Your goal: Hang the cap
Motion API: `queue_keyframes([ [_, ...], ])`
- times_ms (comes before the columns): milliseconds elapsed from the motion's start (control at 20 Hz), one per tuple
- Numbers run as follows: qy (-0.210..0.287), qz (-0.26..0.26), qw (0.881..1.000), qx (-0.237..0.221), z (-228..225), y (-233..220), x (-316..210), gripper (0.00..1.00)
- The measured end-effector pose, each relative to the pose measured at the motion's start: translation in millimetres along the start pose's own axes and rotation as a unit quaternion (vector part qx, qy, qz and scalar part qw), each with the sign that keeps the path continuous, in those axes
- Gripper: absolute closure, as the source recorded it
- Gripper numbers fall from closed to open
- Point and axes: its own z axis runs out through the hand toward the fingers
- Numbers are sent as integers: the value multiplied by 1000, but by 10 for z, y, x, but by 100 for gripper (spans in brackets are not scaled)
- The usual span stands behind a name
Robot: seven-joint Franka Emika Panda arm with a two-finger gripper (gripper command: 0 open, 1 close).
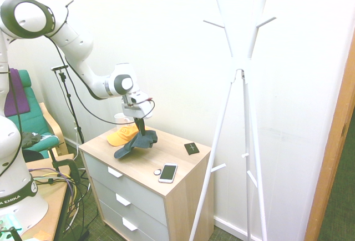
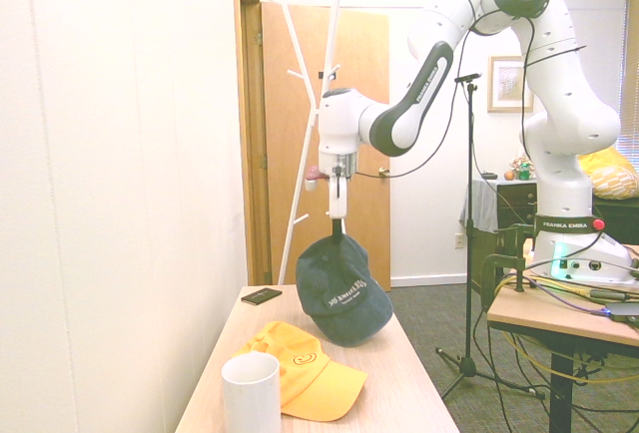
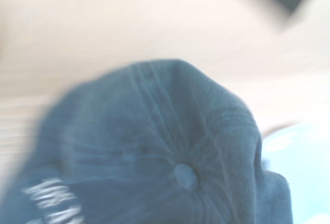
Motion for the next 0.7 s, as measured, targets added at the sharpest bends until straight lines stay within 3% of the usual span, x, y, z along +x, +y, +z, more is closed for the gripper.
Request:
queue_keyframes([
  [250,103,-9,993,-52,-997,424,486,100],
  [450,182,-2,978,-100,-1647,849,1040,100],
  [700,264,19,956,-127,-2618,1323,1740,100],
])
